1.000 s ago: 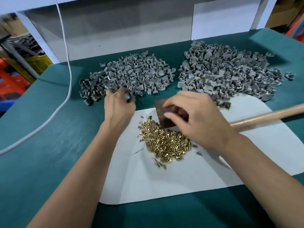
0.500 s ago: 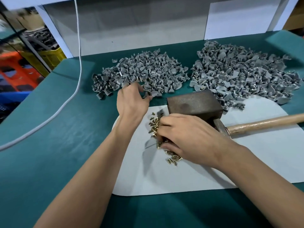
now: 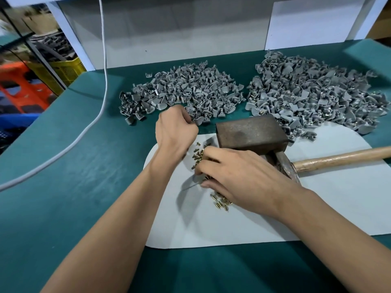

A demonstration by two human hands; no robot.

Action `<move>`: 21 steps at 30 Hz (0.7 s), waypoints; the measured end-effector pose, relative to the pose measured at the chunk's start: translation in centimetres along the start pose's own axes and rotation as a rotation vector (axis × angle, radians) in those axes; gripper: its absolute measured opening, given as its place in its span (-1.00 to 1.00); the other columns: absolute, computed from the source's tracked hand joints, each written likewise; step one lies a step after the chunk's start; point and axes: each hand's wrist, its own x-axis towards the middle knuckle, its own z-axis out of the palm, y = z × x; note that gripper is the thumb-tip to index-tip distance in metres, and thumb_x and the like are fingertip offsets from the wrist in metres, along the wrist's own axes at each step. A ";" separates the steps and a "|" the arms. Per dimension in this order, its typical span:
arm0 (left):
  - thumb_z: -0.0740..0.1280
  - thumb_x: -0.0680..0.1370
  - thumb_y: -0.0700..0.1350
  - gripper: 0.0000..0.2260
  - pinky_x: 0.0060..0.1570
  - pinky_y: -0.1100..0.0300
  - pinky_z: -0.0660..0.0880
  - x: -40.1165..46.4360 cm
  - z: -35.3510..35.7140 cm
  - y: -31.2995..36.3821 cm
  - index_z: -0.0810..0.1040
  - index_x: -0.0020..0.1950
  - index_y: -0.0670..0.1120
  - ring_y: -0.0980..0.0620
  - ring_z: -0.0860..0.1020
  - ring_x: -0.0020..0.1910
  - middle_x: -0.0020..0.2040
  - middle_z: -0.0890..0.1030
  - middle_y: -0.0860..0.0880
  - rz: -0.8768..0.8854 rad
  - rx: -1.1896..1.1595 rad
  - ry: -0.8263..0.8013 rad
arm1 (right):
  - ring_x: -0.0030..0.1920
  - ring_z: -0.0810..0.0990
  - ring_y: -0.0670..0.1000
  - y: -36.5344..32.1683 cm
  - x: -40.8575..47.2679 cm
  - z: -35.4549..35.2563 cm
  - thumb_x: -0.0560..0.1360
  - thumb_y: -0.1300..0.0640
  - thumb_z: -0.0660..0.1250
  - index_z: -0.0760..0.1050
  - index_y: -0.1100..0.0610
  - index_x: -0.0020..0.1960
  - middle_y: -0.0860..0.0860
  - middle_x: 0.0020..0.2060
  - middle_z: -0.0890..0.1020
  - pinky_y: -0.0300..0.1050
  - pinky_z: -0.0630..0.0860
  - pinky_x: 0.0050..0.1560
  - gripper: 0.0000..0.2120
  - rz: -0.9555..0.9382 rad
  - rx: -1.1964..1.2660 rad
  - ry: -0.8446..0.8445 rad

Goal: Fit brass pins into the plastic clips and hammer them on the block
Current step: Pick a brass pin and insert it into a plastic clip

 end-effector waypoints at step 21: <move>0.53 0.47 -0.33 -0.80 -0.35 0.23 0.54 -0.7 0.0 2.0 0.51 -0.07 -0.22 0.00 0.63 -0.37 -0.34 0.64 -0.11 0.026 -0.954 -0.176 | -0.12 0.53 -0.01 1.6 -0.2 0.0 0.58 0.20 0.40 0.48 0.15 -0.01 -0.04 -0.10 0.56 0.00 0.52 -0.06 -0.91 0.028 0.305 0.342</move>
